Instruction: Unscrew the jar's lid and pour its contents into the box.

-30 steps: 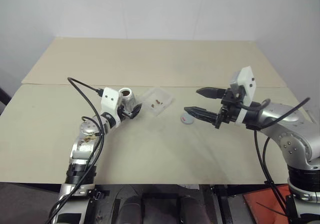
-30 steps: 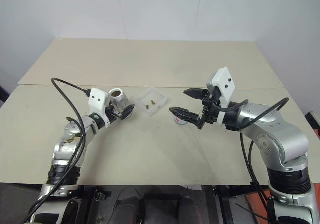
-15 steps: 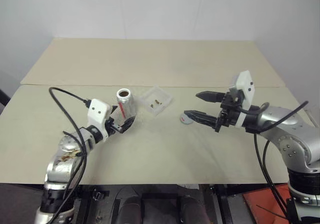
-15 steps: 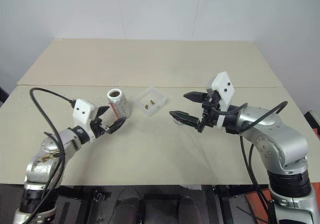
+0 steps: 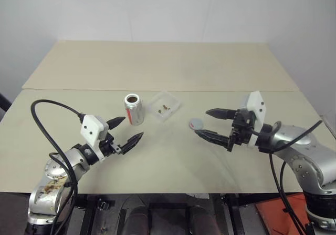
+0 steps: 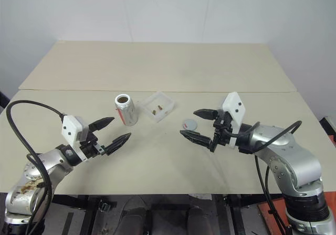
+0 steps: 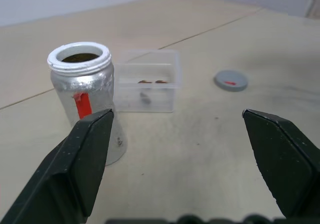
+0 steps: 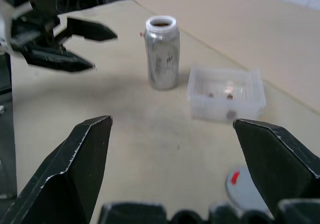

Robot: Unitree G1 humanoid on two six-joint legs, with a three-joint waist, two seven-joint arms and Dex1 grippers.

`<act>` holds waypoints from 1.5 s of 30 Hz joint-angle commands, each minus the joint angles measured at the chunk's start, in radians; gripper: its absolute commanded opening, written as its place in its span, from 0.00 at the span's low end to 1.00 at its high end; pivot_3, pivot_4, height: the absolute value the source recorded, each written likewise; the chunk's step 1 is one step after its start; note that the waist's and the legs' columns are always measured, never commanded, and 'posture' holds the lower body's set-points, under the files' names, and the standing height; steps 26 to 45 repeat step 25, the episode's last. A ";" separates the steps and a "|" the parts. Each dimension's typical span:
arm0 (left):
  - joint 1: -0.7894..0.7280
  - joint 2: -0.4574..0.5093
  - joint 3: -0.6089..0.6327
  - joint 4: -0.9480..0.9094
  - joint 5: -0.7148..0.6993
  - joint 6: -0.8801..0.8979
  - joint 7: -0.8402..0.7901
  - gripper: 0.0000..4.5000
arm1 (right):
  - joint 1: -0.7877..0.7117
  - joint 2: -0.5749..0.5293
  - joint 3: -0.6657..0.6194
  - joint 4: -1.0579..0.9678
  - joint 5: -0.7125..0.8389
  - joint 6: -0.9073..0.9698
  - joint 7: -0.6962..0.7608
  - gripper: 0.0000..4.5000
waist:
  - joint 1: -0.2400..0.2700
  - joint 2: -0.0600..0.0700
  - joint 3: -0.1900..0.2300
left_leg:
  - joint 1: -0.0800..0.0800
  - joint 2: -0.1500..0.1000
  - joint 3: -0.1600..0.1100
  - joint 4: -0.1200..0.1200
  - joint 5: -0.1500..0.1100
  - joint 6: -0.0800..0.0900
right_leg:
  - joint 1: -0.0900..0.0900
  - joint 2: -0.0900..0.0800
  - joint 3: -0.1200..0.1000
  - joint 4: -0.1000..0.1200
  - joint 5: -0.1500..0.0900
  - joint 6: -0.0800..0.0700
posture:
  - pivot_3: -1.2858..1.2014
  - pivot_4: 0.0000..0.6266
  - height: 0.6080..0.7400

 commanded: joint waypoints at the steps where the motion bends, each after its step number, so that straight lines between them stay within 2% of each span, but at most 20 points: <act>1: -0.003 0.036 0.020 -0.063 -0.040 0.014 -0.012 1.00 | 0.003 0.000 -0.035 -0.028 -0.007 -0.059 0.010 1.00 | -0.003 0.000 0.000 | 0.000 0.000 0.000 0.000 0.000 0.000 | 0.000 0.000 0.000 0.000 0.000 0.000 | 0.52 0.24 1.00; 7: 0.055 0.095 0.017 -0.114 -0.041 0.010 -0.026 1.00 | 0.004 -0.007 -0.030 0.005 -0.035 -0.100 0.034 1.00 | -0.009 0.000 0.000 | 0.001 0.000 0.000 -0.001 0.000 0.000 | 0.000 0.000 0.000 0.000 0.000 0.000 | 0.52 0.24 1.00; 16: 0.127 0.093 0.031 -0.158 -0.061 0.008 -0.004 1.00 | 0.000 0.001 -0.007 0.017 -0.059 -0.108 0.046 1.00 | -0.009 0.000 0.000 | 0.001 0.000 0.000 -0.001 0.000 0.000 | 0.000 0.000 0.000 0.000 0.000 -0.001 | 0.52 0.24 1.00; 25: 0.135 0.085 0.027 -0.144 -0.049 -0.026 -0.006 1.00 | -0.059 0.000 0.018 0.064 -0.080 -0.085 0.041 1.00 | -0.010 0.000 0.000 | 0.001 0.000 0.001 -0.001 0.000 0.000 | 0.000 0.000 0.000 0.000 -0.001 -0.001 | 0.52 0.24 1.00; 45: 0.135 0.085 0.027 -0.144 -0.049 -0.026 -0.006 1.00 | -0.059 0.000 0.018 0.064 -0.080 -0.085 0.041 1.00 | -0.010 0.000 0.000 | 0.001 0.000 0.001 -0.001 0.000 0.000 | 0.000 0.000 0.000 0.000 -0.001 -0.001 | 0.52 0.24 1.00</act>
